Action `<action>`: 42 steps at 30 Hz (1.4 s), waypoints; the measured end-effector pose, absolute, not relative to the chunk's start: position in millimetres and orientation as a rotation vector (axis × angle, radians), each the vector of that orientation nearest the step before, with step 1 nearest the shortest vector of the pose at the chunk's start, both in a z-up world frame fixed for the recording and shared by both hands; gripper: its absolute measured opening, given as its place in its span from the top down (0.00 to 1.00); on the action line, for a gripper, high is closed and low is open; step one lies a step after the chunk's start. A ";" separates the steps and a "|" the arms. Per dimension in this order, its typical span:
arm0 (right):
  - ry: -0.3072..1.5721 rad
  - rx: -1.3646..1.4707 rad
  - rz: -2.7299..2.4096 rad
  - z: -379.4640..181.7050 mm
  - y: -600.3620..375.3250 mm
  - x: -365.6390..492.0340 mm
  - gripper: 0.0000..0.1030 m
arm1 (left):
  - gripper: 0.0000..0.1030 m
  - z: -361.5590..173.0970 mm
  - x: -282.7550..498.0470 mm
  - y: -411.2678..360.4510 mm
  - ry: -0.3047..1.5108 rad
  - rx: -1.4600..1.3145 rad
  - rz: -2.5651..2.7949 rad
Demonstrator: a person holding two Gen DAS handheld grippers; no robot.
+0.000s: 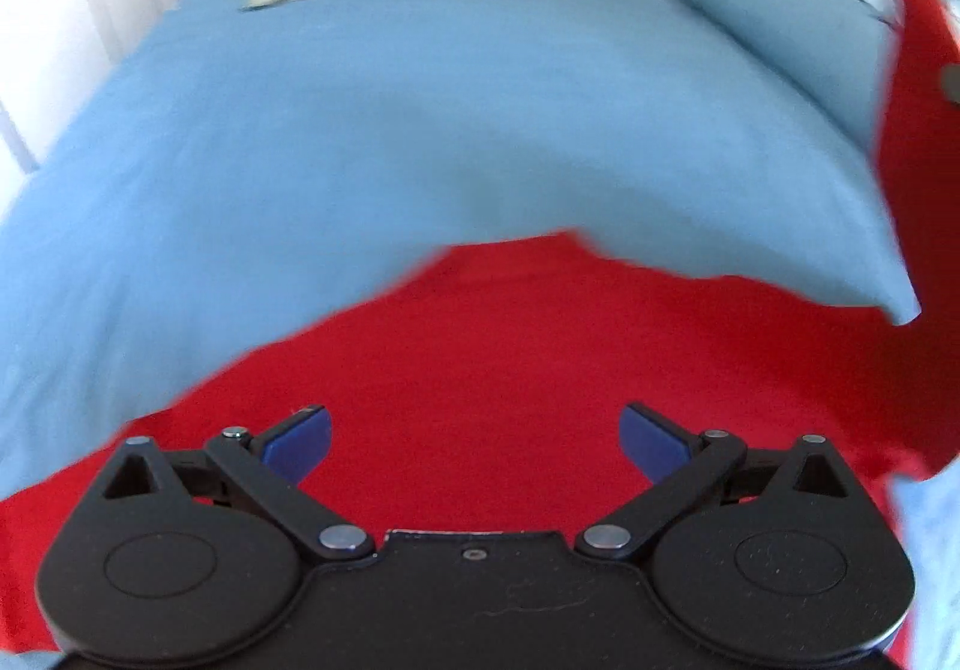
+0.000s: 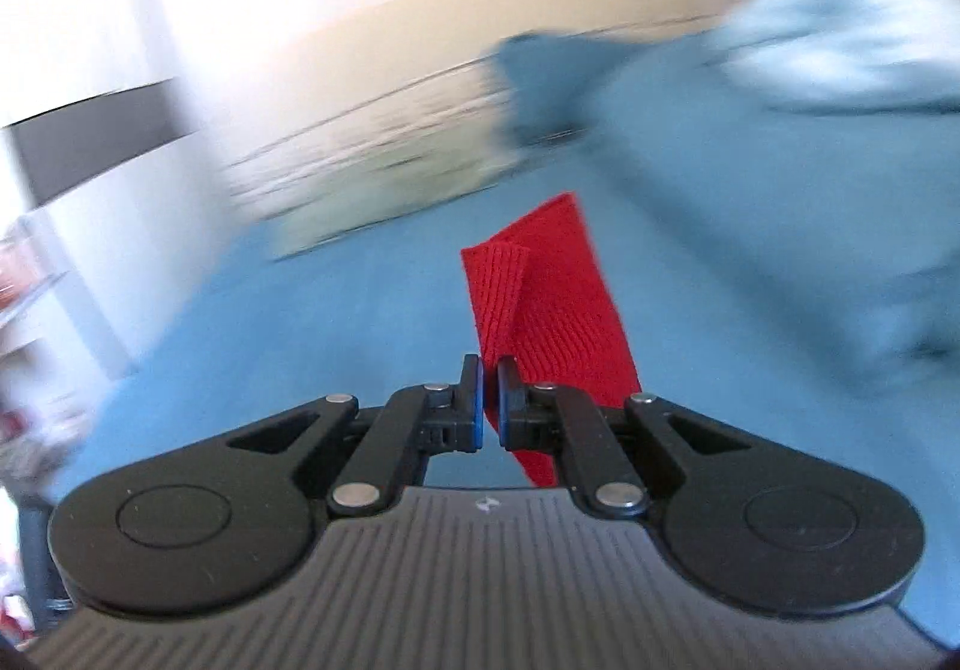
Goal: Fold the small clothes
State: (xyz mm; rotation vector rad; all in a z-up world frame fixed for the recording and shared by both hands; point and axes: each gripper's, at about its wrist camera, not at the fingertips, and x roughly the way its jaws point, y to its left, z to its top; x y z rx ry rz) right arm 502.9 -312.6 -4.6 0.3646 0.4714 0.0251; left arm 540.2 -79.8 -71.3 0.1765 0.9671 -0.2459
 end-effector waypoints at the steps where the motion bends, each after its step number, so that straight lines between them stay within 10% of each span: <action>1: 0.481 0.360 0.084 -15.7 -287.4 510.1 0.81 | 0.00 -73.8 540.0 -59.5 0.962 0.170 -0.223; 13: 0.789 0.183 0.325 -174.7 -131.7 495.8 0.76 | 0.01 -138.5 523.5 70.9 1.059 -0.085 -0.112; 21: 0.758 0.065 0.330 -148.0 -143.8 465.1 0.17 | 0.03 -129.0 519.7 42.4 1.066 -0.226 -0.257; 31: 0.772 0.014 -0.023 -122.7 -245.8 403.1 0.06 | 0.45 -154.3 535.9 -16.0 1.054 -0.286 -0.256; 35: 0.808 -0.012 -0.205 -134.5 -280.9 400.9 0.06 | 0.91 -152.7 543.3 -18.3 1.026 -0.264 -0.163; 42: 0.853 -0.036 -0.336 -159.8 -316.4 426.2 0.06 | 0.94 -107.6 537.6 -2.2 0.843 -0.199 -0.092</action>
